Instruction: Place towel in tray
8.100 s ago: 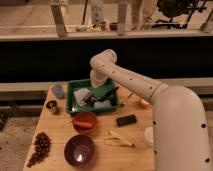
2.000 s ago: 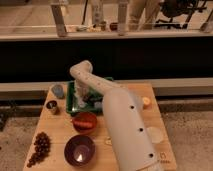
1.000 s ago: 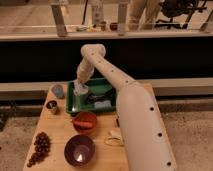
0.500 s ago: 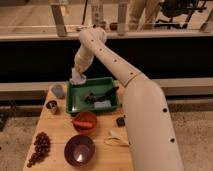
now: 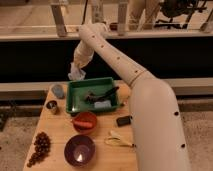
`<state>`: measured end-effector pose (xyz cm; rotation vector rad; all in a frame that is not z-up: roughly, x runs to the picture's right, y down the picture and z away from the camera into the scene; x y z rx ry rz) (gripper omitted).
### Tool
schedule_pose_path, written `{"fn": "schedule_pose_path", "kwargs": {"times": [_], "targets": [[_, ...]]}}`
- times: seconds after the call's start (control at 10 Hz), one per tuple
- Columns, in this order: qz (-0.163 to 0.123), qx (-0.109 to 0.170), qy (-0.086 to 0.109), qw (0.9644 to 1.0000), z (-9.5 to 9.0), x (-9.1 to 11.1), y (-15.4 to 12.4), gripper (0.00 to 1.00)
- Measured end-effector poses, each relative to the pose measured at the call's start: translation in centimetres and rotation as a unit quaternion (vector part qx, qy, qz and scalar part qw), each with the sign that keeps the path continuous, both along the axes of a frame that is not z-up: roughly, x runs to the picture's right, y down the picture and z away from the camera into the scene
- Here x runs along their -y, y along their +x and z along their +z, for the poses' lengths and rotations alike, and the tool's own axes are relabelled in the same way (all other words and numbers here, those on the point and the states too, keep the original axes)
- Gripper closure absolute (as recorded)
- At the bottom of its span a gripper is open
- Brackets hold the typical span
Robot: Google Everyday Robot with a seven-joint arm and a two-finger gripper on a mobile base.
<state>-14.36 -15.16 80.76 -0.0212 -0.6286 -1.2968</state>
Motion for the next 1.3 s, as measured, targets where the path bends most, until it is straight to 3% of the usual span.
{"fn": "schedule_pose_path", "kwargs": {"times": [0.9,1.1,1.3], "targets": [[0.0,-0.001,-0.003,1.0,0.2,-0.2,-0.1,1.0],[0.005,-0.032,-0.031,0.999,1.6,-2.0,0.5,1.0],[0.011,-0.057,-0.06,0.9965,4.4,-5.2,0.8,1.0]]}}
